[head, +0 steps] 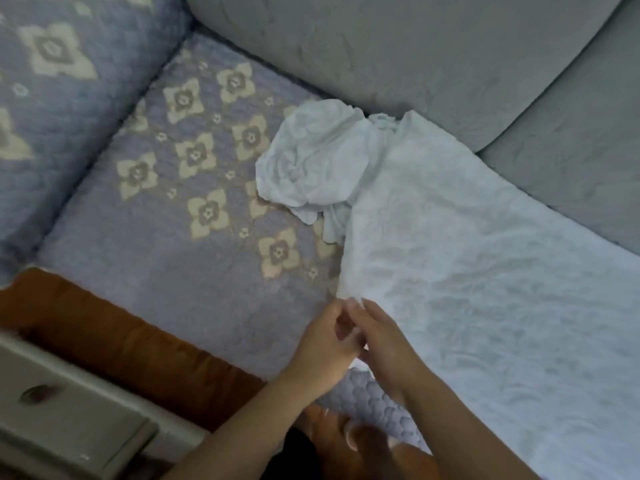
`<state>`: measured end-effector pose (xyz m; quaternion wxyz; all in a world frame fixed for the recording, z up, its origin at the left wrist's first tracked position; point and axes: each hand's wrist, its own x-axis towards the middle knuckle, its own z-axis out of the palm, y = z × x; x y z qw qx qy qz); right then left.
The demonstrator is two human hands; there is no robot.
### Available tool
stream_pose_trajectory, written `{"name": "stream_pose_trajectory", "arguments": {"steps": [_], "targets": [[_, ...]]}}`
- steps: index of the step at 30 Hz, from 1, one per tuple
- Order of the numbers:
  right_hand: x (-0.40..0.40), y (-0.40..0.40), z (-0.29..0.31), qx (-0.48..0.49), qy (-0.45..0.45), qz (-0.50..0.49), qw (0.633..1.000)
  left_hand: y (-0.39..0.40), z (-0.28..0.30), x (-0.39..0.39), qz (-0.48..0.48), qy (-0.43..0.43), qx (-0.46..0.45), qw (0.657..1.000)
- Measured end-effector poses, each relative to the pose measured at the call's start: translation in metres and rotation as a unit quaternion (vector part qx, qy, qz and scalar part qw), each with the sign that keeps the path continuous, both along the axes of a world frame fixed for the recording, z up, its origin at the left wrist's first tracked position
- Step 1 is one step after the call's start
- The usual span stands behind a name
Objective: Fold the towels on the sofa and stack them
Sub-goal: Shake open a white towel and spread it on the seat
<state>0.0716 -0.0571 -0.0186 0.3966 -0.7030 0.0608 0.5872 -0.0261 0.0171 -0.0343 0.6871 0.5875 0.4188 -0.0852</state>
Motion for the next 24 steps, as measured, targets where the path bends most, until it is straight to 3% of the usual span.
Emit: {"name": "stream_pose_trajectory", "arguments": {"steps": [3,5,7,10,16,20,24], "targets": [[-0.004,-0.012,0.005,0.046,0.053,-0.168,0.983,-0.003,0.013,0.001,0.147,-0.032,-0.158,0.976],[-0.003,-0.02,0.012,0.094,0.134,-0.303,0.939,0.001,0.013,0.0,0.279,-0.024,-0.229,0.932],[-0.004,-0.027,0.016,0.107,0.189,-0.369,0.904,0.004,0.01,-0.004,0.347,-0.016,-0.282,0.894],[-0.011,-0.028,0.015,0.11,0.187,-0.365,0.906,0.006,0.006,-0.012,0.354,-0.024,-0.301,0.885],[-0.026,-0.026,0.014,0.124,0.192,-0.373,0.899,-0.013,0.004,-0.027,0.275,-0.017,-0.228,0.934],[-0.039,-0.018,0.018,0.076,0.122,-0.28,0.949,-0.012,0.002,-0.032,0.195,0.013,-0.13,0.972],[-0.051,-0.008,0.021,0.003,-0.004,-0.128,0.992,-0.007,-0.003,-0.027,0.179,0.072,-0.064,0.979]]}}
